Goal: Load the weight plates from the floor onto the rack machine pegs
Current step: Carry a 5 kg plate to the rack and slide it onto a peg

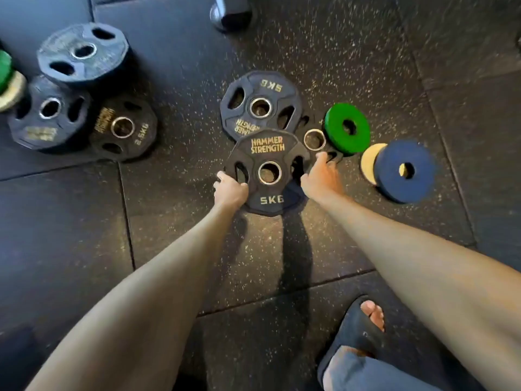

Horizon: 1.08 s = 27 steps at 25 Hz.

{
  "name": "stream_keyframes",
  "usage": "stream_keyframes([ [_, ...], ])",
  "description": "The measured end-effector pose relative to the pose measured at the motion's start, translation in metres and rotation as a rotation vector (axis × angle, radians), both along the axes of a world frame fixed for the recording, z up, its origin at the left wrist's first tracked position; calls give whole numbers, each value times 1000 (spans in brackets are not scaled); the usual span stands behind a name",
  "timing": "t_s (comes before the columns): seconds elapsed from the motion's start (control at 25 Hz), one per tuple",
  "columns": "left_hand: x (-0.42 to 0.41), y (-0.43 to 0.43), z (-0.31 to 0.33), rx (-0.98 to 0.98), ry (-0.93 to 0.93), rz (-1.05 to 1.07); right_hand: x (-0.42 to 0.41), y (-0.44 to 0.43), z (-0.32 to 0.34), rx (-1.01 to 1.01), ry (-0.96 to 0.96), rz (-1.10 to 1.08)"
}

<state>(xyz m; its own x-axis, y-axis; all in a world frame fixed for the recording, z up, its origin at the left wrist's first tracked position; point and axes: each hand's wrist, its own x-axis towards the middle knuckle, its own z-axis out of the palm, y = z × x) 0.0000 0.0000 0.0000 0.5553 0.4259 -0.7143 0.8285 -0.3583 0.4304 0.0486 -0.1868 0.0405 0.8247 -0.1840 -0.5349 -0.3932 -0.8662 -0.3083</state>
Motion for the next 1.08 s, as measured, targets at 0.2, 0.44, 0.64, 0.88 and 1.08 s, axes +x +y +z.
stream_keyframes([
  [0.2, 22, 6, -58, 18, -10, 41, 22, -5, -73, 25, 79, -78],
  [0.44, 24, 19, -60, 71, -8, -39, 27, -1, -91, 50, 101, -166],
  [0.64, -1, 24, 2, -16, 133, 23, 3, 6, -28, 45, 93, -103],
  [0.88, 8, 35, 181, -21, 56, 74, 0, 14, 140, 144, 24, -78],
  [1.08, 64, 28, 380, 47, -83, 80, 44, 3, 337, 237, -210, -88],
])
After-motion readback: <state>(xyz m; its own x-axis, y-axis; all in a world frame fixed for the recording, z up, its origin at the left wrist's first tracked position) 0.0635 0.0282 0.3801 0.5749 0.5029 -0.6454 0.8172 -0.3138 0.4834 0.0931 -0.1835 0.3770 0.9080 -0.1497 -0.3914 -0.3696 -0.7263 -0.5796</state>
